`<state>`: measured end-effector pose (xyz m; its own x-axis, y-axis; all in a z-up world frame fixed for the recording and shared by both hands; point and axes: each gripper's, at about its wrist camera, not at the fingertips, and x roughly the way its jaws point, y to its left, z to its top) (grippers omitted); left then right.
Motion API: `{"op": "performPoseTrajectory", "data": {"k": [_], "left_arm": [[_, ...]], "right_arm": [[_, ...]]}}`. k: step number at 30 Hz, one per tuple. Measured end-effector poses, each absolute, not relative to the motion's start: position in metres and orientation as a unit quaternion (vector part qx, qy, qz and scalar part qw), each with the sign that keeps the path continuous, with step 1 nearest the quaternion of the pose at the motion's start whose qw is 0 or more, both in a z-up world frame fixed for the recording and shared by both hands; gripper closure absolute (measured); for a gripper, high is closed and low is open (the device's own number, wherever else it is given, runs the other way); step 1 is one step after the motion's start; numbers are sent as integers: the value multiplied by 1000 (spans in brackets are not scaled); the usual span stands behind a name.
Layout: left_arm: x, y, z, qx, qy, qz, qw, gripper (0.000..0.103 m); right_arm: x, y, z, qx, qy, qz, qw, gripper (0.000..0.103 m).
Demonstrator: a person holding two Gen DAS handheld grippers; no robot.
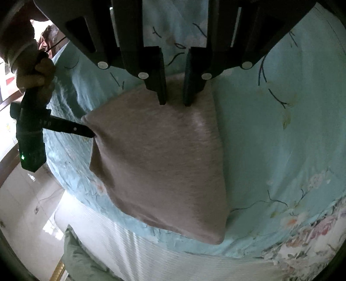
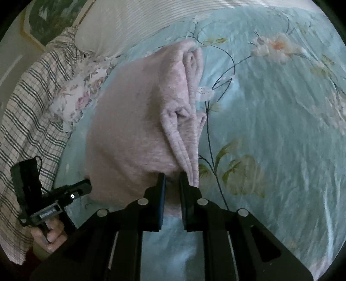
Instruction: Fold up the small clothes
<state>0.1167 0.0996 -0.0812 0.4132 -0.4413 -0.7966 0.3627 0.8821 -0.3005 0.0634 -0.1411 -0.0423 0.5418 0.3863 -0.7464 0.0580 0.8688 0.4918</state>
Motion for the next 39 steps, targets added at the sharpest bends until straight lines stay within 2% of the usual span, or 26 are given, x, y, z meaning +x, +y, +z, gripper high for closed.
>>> {"op": "performPoseTrajectory", "data": {"k": [10, 15, 19, 23, 27, 36, 39], "left_arm": [[108, 97, -76, -13, 483, -230, 844, 88], [105, 98, -78, -9, 484, -227, 845, 88], [105, 95, -78, -8, 486, -221, 845, 88], [105, 95, -78, -6, 484, -221, 847, 88], [105, 96, -79, -10, 485, -226, 845, 88], [105, 98, -78, -14, 486, -228, 844, 82], [102, 96, -78, -7, 485, -224, 845, 81]], "right_arm": [[51, -137, -34, 215, 465, 90, 854, 89], [47, -123, 0, 183, 432, 97, 878, 89], [76, -114, 18, 176, 418, 108, 885, 88], [115, -131, -9, 169, 436, 38, 883, 89], [123, -157, -32, 229, 436, 29, 870, 99], [86, -139, -6, 218, 417, 70, 879, 94], [74, -123, -19, 182, 446, 73, 873, 91]]}}
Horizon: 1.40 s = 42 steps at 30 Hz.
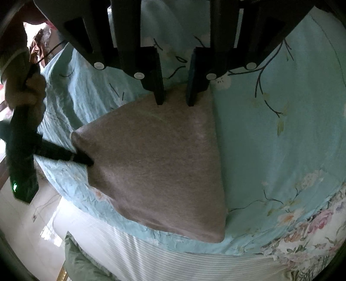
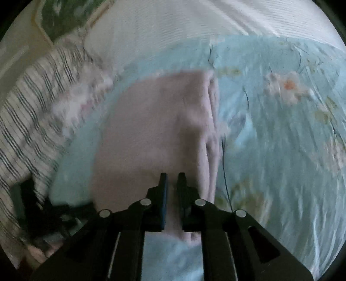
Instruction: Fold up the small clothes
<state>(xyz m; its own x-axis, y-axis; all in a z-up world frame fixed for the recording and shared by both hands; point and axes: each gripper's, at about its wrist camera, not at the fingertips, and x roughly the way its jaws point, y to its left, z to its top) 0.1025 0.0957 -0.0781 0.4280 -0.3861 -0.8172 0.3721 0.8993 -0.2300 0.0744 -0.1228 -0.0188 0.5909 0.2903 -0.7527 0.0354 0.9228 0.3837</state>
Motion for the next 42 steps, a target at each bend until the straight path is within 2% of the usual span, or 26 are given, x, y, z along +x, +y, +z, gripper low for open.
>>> {"op": "performPoseTrajectory", "data": {"k": [2, 6, 12, 13, 14, 15, 16, 17, 18, 19, 26, 28, 31, 37, 42], "left_arm": [[103, 94, -78, -2, 487, -223, 844, 80], [99, 92, -75, 1, 491, -217, 843, 77], [88, 98, -68, 4, 486, -213, 848, 61], [86, 98, -68, 5, 485, -210, 849, 56], [83, 100, -67, 5, 485, -203, 851, 51], [82, 101, -67, 3, 485, -199, 851, 48], [81, 104, -66, -6, 487, -194, 852, 39], [77, 108, -65, -23, 489, -189, 851, 30], [72, 111, -63, -34, 489, -185, 852, 27], [68, 112, -62, -40, 488, -181, 853, 24], [44, 113, -56, 7, 483, -107, 869, 23], [36, 107, -56, 19, 482, -112, 869, 23], [25, 95, -55, 42, 476, -119, 870, 23], [18, 90, -38, 60, 440, -121, 888, 23], [23, 102, -17, 26, 413, -124, 902, 22]], "right_arm": [[74, -124, -40, 181, 476, 61, 858, 91], [68, -130, -37, 200, 469, 63, 858, 91], [60, -135, -31, 207, 472, 68, 854, 90], [56, -135, -28, 207, 471, 72, 854, 88], [51, -135, -25, 207, 469, 74, 855, 86], [47, -134, -22, 208, 467, 79, 856, 77], [43, -131, -18, 210, 464, 84, 856, 65], [37, -130, -13, 209, 459, 89, 859, 59], [32, -127, -8, 204, 454, 90, 863, 51], [26, -124, -3, 194, 447, 92, 868, 49], [-5, -116, 4, 150, 448, 80, 878, 40], [-13, -112, 0, 136, 456, 80, 876, 31], [-21, -106, -2, 118, 463, 83, 874, 21], [-26, -108, 6, 108, 464, 84, 875, 18], [-25, -112, 18, 110, 455, 81, 880, 17]]}}
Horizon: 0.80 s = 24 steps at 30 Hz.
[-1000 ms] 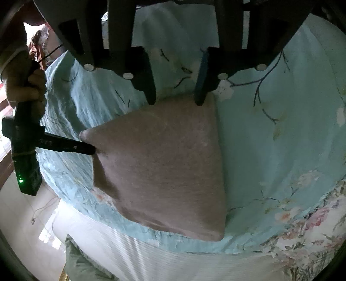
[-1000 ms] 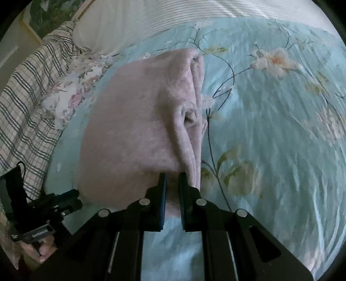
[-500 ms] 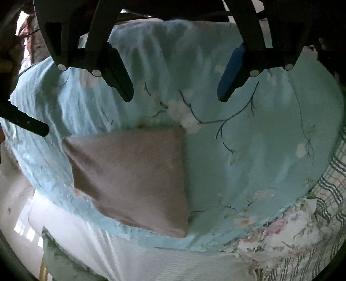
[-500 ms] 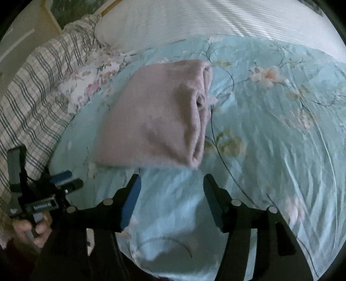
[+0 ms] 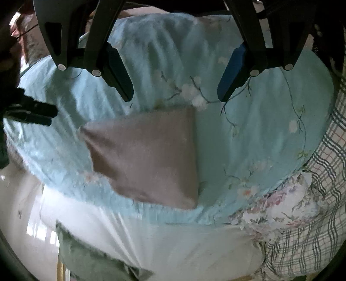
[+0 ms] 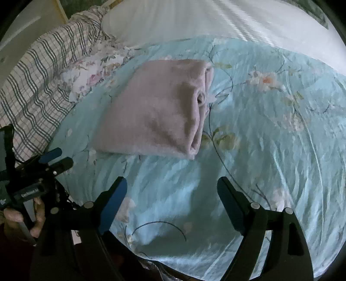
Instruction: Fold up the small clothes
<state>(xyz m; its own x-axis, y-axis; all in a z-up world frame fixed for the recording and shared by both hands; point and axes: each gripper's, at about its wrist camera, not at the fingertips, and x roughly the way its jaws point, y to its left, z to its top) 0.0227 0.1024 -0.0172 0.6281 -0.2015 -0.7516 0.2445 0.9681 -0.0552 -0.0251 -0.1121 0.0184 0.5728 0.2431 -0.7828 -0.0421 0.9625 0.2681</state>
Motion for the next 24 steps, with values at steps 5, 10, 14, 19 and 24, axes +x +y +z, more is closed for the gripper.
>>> {"op": "performPoseTrajectory", "data": {"k": [5, 10, 14, 19, 24], "left_arm": [[36, 100, -2, 71, 409, -104, 904, 16], [53, 105, 6, 54, 407, -100, 906, 8], [66, 105, 6, 53, 413, -91, 905, 6], [80, 102, 0, 66, 425, -75, 900, 6], [87, 98, -1, 74, 425, -73, 899, 6]], "right_arm": [[-18, -111, 33, 102, 444, 86, 886, 14], [-7, -108, 42, 97, 430, 98, 892, 1], [2, -101, 39, 90, 434, 104, 890, 1], [12, -97, 31, 92, 443, 111, 885, 1], [21, -94, 25, 87, 452, 114, 881, 1]]}}
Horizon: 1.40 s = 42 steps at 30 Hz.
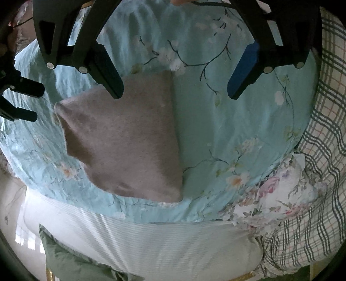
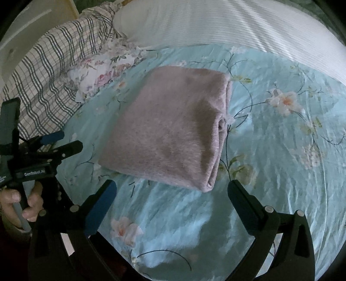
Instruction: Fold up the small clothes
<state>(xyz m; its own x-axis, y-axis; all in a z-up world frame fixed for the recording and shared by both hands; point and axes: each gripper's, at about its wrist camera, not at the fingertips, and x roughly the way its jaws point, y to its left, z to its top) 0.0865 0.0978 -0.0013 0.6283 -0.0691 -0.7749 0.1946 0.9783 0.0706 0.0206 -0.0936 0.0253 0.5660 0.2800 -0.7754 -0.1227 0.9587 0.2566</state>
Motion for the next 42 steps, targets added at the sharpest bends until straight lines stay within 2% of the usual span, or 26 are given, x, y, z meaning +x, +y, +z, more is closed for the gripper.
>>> {"op": "performPoseTrajectory", "data": {"k": [22, 42], "left_arm": [[93, 86, 7, 138, 398, -28, 906, 6], [102, 81, -8, 138, 414, -26, 899, 6]], "right_arm": [[62, -82, 46, 46, 442, 135, 886, 1], [71, -84, 25, 61, 466, 131, 873, 1]]}}
